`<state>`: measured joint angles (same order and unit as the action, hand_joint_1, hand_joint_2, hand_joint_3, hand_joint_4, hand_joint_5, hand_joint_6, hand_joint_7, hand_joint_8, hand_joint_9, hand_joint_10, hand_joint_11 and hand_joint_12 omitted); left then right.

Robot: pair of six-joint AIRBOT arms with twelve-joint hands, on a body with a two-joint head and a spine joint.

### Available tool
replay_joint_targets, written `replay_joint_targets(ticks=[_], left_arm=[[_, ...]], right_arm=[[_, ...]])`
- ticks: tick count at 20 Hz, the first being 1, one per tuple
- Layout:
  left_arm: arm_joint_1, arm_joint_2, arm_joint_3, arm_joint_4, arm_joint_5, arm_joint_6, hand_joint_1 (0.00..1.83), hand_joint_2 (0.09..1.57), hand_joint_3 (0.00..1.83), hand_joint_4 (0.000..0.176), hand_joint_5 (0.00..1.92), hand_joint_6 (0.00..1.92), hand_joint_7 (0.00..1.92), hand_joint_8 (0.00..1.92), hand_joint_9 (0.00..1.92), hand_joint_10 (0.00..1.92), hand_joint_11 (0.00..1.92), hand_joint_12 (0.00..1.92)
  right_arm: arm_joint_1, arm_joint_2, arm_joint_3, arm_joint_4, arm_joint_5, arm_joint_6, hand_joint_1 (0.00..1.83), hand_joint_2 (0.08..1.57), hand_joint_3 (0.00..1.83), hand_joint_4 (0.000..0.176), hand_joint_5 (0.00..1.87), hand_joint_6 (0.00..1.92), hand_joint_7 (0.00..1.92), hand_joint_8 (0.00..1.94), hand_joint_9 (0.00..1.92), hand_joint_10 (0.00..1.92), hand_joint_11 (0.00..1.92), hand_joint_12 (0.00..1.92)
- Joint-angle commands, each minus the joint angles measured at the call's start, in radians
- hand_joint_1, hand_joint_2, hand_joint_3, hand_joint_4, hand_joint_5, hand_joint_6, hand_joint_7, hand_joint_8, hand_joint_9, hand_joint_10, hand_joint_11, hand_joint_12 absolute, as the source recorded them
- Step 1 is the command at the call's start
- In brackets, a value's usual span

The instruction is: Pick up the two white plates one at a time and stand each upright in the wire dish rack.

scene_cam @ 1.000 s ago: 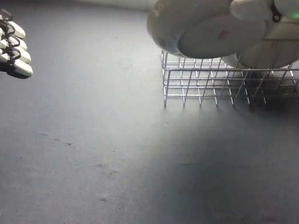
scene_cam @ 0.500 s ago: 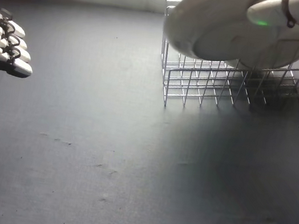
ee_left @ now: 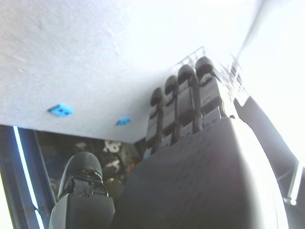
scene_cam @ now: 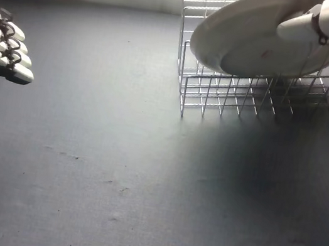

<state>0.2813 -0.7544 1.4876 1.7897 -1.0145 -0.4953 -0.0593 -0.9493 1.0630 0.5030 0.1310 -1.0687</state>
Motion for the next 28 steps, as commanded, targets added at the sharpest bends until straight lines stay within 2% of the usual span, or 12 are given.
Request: replay_joint_targets(ticks=[1, 3, 4, 11, 12, 14, 15, 20, 22, 23, 25, 28], left_arm=[[-0.014, 0.005, 0.007, -0.075, -0.009, -0.001, 0.00, 1.13, 0.00, 0.000, 0.14, 0.00, 0.14, 0.00, 0.12, 0.00, 0.00, 0.16], [-0.015, 0.004, 0.009, -0.075, -0.012, -0.001, 0.00, 1.13, 0.00, 0.000, 0.11, 0.00, 0.12, 0.00, 0.09, 0.00, 0.00, 0.10], [-0.015, -0.007, 0.027, -0.075, -0.013, -0.001, 0.00, 1.13, 0.00, 0.000, 0.15, 0.00, 0.15, 0.00, 0.12, 0.00, 0.00, 0.20], [-0.014, -0.012, 0.032, -0.075, -0.015, -0.001, 0.00, 1.13, 0.00, 0.000, 0.11, 0.00, 0.10, 0.00, 0.08, 0.00, 0.00, 0.08], [-0.014, -0.014, 0.035, -0.075, -0.015, -0.001, 0.00, 1.13, 0.00, 0.000, 0.11, 0.00, 0.11, 0.00, 0.08, 0.00, 0.00, 0.07], [-0.014, -0.018, 0.041, -0.075, -0.017, -0.001, 0.00, 1.13, 0.00, 0.000, 0.13, 0.01, 0.13, 0.01, 0.09, 0.01, 0.02, 0.04], [-0.014, -0.019, 0.043, -0.075, -0.017, -0.001, 0.00, 1.13, 0.00, 0.000, 0.15, 0.01, 0.14, 0.01, 0.11, 0.00, 0.00, 0.14], [-0.014, -0.021, 0.040, -0.074, -0.017, -0.001, 0.00, 1.13, 0.00, 0.000, 0.12, 0.00, 0.13, 0.00, 0.11, 0.00, 0.00, 0.14], [-0.014, -0.022, 0.040, -0.073, -0.017, -0.001, 0.00, 1.13, 0.00, 0.000, 0.14, 0.00, 0.14, 0.00, 0.11, 0.00, 0.00, 0.18], [-0.014, -0.022, 0.040, -0.073, -0.017, -0.001, 0.00, 1.13, 0.00, 0.000, 0.14, 0.00, 0.14, 0.00, 0.11, 0.00, 0.00, 0.16], [-0.014, -0.023, 0.040, -0.073, -0.017, -0.001, 0.00, 1.13, 0.00, 0.000, 0.13, 0.00, 0.13, 0.00, 0.10, 0.00, 0.00, 0.13], [-0.014, -0.025, 0.040, -0.073, -0.017, -0.001, 0.00, 1.13, 0.00, 0.000, 0.10, 0.00, 0.09, 0.00, 0.07, 0.00, 0.00, 0.05]], right_arm=[[0.007, 0.002, 0.006, -0.006, 0.153, 0.014, 1.23, 1.09, 0.00, 0.011, 1.06, 0.93, 1.04, 0.82, 1.19, 0.00, 0.71, 0.86], [-0.004, -0.011, 0.020, -0.010, 0.155, 0.013, 1.23, 1.09, 0.00, 0.006, 1.06, 0.93, 1.03, 0.85, 1.19, 0.00, 0.71, 0.87], [-0.008, -0.036, 0.051, -0.011, 0.154, 0.013, 1.23, 1.09, 0.00, 0.000, 1.07, 0.92, 1.01, 0.87, 1.17, 0.00, 0.70, 0.89], [-0.016, -0.088, 0.114, -0.011, 0.157, 0.012, 1.23, 1.09, 0.00, 0.013, 1.06, 0.92, 1.04, 0.83, 1.17, 0.00, 0.69, 0.89], [-0.019, -0.098, 0.128, -0.011, 0.157, 0.012, 1.23, 1.09, 0.00, 0.005, 1.06, 0.92, 1.03, 0.84, 1.17, 0.00, 0.69, 0.89], [-0.026, -0.113, 0.145, -0.011, 0.158, 0.012, 1.23, 1.09, 0.00, 0.003, 1.06, 0.92, 1.03, 0.84, 1.17, 0.00, 0.69, 0.89], [-0.030, -0.119, 0.151, -0.011, 0.158, 0.012, 1.24, 1.08, 0.00, 0.005, 1.07, 0.91, 1.05, 0.81, 1.17, 0.00, 0.69, 0.89], [-0.041, -0.140, 0.159, -0.022, 0.161, 0.012, 1.23, 1.09, 0.00, 0.015, 1.06, 0.92, 1.05, 0.82, 1.17, 0.00, 0.69, 0.90], [-0.042, -0.143, 0.159, -0.025, 0.163, 0.012, 1.24, 1.07, 0.00, 0.010, 1.09, 0.86, 1.07, 0.78, 1.18, 0.01, 0.70, 0.88], [-0.043, -0.143, 0.159, -0.025, 0.163, 0.012, 1.24, 1.08, 0.00, 0.007, 1.08, 0.89, 1.05, 0.81, 1.17, 0.00, 0.69, 0.86], [-0.048, -0.144, 0.159, -0.025, 0.167, 0.012, 1.23, 1.09, 0.00, 0.019, 1.06, 0.92, 1.05, 0.81, 1.18, 0.01, 0.72, 0.85], [-0.057, -0.145, 0.159, -0.040, 0.181, 0.012, 1.23, 1.09, 0.00, 0.017, 1.06, 0.91, 1.05, 0.82, 1.20, 0.01, 0.74, 0.86]])
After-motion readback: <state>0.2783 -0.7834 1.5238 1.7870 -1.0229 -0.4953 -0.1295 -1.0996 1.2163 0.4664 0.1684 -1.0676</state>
